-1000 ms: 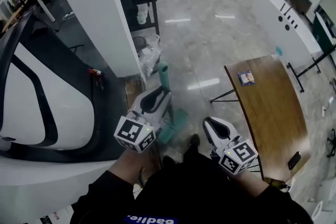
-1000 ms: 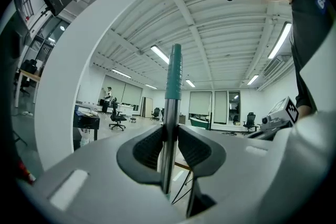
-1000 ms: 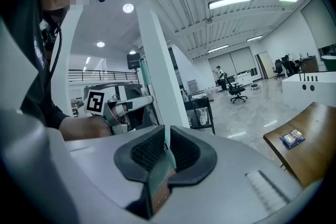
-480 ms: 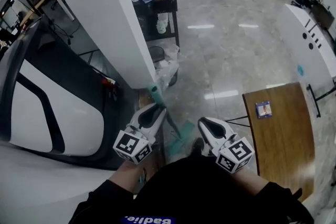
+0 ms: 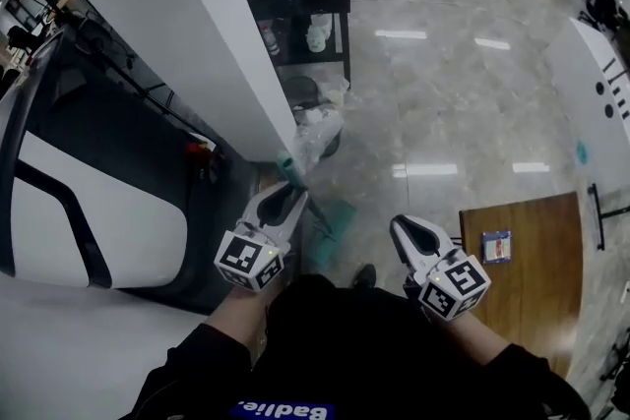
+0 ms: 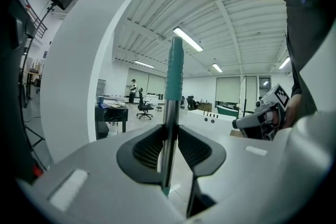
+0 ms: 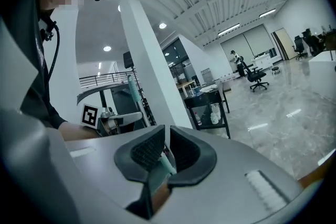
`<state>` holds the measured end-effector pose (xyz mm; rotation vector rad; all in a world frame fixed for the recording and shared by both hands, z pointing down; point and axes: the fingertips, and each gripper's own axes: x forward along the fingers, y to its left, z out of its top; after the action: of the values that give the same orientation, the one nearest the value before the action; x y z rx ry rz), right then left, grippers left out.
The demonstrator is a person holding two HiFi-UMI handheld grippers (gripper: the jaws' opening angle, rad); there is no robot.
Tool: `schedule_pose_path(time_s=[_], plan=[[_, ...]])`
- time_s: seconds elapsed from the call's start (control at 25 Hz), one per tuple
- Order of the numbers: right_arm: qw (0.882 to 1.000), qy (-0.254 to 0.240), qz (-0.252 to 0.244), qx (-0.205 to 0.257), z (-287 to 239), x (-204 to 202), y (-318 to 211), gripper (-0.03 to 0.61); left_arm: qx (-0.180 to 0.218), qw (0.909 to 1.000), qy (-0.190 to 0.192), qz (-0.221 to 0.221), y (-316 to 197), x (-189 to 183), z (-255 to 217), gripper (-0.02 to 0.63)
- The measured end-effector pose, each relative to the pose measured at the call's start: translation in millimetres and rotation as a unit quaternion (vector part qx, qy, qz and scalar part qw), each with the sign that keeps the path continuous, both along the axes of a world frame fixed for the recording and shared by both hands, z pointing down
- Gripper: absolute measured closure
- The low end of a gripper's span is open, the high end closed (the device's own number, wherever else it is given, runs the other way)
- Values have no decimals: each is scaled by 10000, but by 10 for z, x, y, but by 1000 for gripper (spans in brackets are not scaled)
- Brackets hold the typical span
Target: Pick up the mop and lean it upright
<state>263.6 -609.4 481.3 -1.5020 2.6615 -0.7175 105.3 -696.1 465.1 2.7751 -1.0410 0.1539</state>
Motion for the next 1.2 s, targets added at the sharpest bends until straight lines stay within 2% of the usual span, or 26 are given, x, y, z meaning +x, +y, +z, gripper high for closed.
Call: schedule_pose_path(time_s=[0.24,0.36,0.6,0.88,1.2], plan=[[9992,114,320,-221,83,120,-285,541,-61,9998,-7,170,-662,113,149,505],[9973,257,648,-247,43,212,-463,541,-137,9995,-3,281,-1020,120,318,505],[9903,544,1194,-467,30,211,-689,540,-506,9977,-39,452,-1771,189,837,503],[9801,920,1621,-681,41,245,-811,541,-1111,9934,-198,208,-2468,127,1510,503],[9772,1081,1628,-831,67,194,-946,540,-1241,9922,-9,-139,-2913,-80,1650,502]])
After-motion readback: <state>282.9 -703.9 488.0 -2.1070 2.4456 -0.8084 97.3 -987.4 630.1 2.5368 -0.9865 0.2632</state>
